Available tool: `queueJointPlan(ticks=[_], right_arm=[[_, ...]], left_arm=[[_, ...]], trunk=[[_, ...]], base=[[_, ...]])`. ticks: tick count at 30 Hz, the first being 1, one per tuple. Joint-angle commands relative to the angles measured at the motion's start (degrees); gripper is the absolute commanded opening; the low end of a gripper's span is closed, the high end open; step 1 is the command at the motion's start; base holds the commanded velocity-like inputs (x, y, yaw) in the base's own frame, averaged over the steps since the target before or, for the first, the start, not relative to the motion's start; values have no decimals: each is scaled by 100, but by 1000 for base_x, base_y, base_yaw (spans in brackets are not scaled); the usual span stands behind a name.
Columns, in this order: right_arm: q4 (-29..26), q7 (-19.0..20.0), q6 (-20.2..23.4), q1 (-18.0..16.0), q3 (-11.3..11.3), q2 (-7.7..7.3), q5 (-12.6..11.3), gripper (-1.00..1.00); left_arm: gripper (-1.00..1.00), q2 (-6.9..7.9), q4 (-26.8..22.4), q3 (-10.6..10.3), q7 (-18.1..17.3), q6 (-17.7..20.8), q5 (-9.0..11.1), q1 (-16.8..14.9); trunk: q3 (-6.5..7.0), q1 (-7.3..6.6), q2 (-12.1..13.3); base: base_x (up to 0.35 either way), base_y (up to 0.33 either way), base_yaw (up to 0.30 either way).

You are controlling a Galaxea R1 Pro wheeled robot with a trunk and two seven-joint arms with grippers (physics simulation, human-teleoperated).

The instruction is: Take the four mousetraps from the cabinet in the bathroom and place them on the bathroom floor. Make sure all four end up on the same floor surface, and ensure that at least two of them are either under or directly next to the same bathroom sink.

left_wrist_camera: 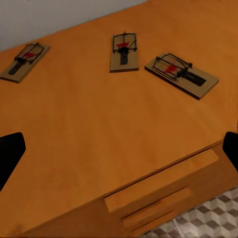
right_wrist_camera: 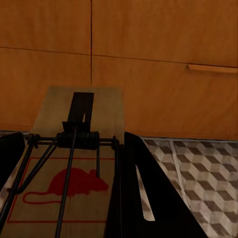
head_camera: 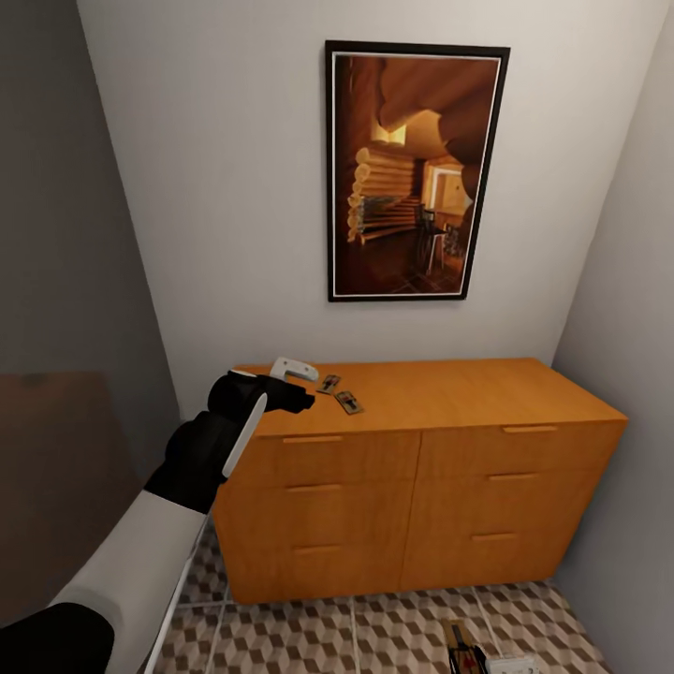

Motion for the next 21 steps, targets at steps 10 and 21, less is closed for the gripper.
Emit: queueJointPlan(ticks=[10, 21], right_arm=[[9, -38, -16, -1, 37, -9, 12, -100], [12, -33, 262, 309, 36, -2, 4, -100]], left_arm=[[100, -1, 162, -5, -19, 18, 3, 0], [100, -9, 289, -6, -20, 18, 3, 4]], trunk=[[-6, 3, -3], [-6, 3, -3]], base=[[120, 0, 0], [5, 0, 0]])
